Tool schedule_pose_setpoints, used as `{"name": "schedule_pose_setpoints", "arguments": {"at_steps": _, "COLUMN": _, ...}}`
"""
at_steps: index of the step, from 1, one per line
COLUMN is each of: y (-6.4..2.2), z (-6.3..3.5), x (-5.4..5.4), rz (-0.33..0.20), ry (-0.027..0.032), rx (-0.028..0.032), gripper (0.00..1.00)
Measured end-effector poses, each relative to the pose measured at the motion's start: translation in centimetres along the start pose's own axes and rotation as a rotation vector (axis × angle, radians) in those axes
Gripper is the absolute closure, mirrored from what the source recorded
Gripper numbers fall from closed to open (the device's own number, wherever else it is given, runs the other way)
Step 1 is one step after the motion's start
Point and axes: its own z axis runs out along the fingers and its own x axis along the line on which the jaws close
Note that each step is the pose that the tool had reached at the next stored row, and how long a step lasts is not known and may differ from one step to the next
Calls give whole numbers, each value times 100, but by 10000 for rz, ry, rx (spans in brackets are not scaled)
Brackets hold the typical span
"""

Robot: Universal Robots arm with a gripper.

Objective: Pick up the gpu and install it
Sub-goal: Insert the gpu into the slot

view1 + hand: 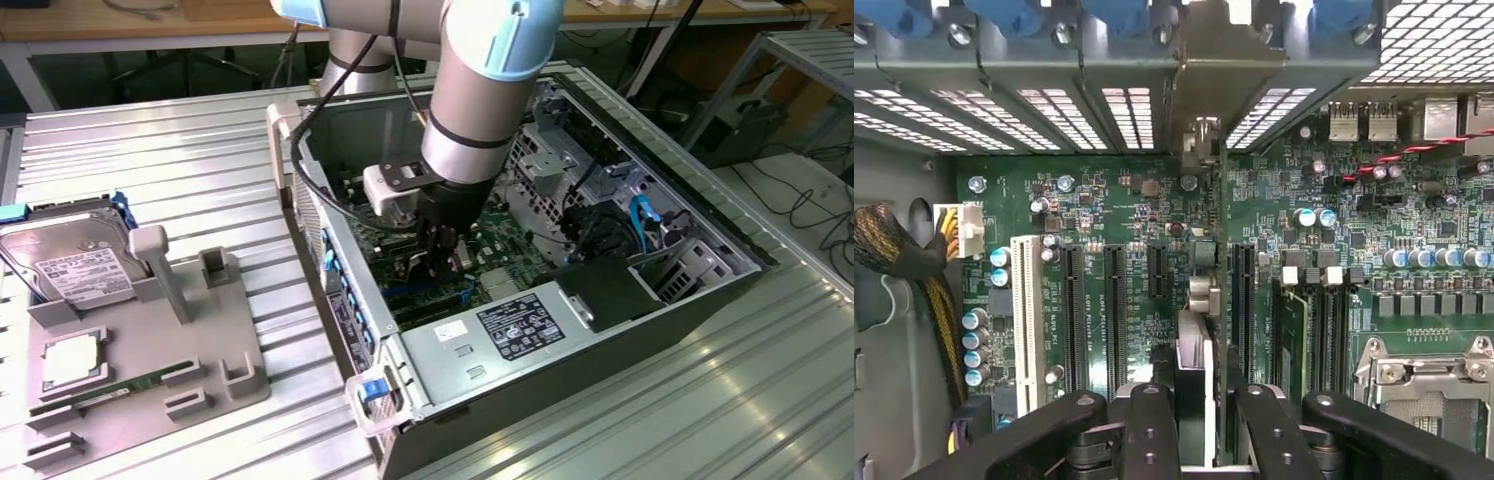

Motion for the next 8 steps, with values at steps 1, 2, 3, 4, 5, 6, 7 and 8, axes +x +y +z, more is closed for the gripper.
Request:
{"name": "schedule_pose_setpoints", "arguments": {"at_steps": 1, "y": 21, "z": 85, "x": 4, "rz": -6, "ry": 18, "rx": -5, "gripper": 73}}
{"name": "schedule_pose_setpoints", "arguments": {"at_steps": 2, "y": 20, "z": 107, "x": -3, "rz": -4, "ry": -36, "rx": 14, "gripper": 73}}
{"name": "schedule_pose_setpoints", "arguments": {"at_steps": 3, "y": 22, "z": 47, "x": 1, "rz": -5, "ry": 2, "rx": 2, "gripper": 65}}
{"name": "schedule_pose_setpoints", "arguments": {"at_steps": 4, "y": 22, "z": -10, "x": -1, "rz": -6, "ry": 0, "rx": 8, "gripper": 65}}
{"name": "schedule_pose_setpoints", "arguments": {"at_steps": 5, "y": 23, "z": -50, "x": -2, "rz": -6, "ry": -3, "rx": 12, "gripper": 65}}
{"name": "schedule_pose_setpoints", "arguments": {"at_steps": 6, "y": 24, "z": -101, "x": -3, "rz": -6, "ry": 2, "rx": 11, "gripper": 65}}
{"name": "schedule_pose_setpoints", "arguments": {"at_steps": 7, "y": 26, "z": -160, "x": -4, "rz": -6, "ry": -1, "rx": 14, "gripper": 65}}
{"name": "schedule_pose_setpoints", "arguments": {"at_steps": 8, "y": 27, "z": -244, "x": -6, "rz": -5, "ry": 0, "rx": 18, "gripper": 65}}
